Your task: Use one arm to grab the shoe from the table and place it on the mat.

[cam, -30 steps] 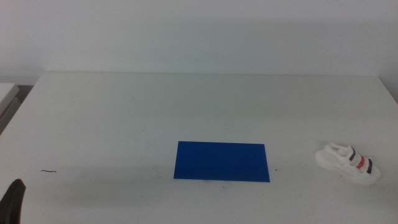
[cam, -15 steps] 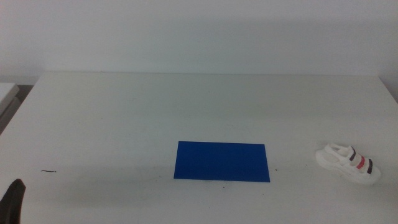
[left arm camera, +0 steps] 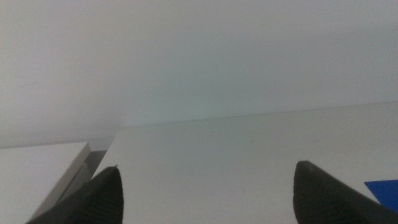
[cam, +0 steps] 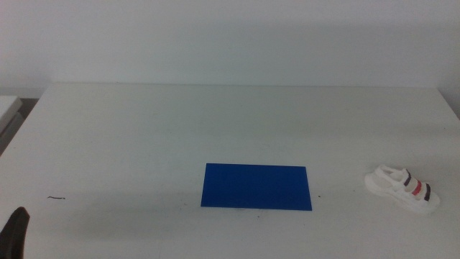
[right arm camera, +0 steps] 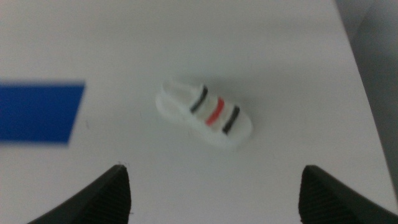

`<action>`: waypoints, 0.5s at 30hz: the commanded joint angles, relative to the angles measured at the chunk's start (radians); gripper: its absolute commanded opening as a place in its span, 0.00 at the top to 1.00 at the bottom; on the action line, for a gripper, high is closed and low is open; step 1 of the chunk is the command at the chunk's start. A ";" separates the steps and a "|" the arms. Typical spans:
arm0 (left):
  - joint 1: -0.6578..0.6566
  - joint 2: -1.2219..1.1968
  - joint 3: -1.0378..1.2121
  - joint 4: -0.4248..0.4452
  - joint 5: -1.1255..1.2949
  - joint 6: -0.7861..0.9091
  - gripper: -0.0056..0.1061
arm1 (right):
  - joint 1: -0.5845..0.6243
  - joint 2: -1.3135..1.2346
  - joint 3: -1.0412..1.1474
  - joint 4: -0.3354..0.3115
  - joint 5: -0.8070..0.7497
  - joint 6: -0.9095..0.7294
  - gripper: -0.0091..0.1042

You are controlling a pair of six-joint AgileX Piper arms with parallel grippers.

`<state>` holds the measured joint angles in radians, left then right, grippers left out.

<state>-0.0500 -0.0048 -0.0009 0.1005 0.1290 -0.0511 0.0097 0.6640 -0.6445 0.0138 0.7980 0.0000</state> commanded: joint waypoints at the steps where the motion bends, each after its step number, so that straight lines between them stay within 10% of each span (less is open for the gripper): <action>1: 0.000 0.005 0.001 -0.004 -0.013 -0.005 0.11 | 0.002 0.110 -0.102 0.010 0.118 -0.108 0.11; 15: 0.000 0.005 0.001 -0.004 -0.013 -0.005 0.11 | -0.043 0.678 -0.442 0.069 0.235 -0.189 0.11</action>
<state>-0.0500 -0.0048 -0.0009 0.1005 0.1290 -0.0511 -0.0227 1.2860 -1.0551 0.0929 1.0141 -0.1767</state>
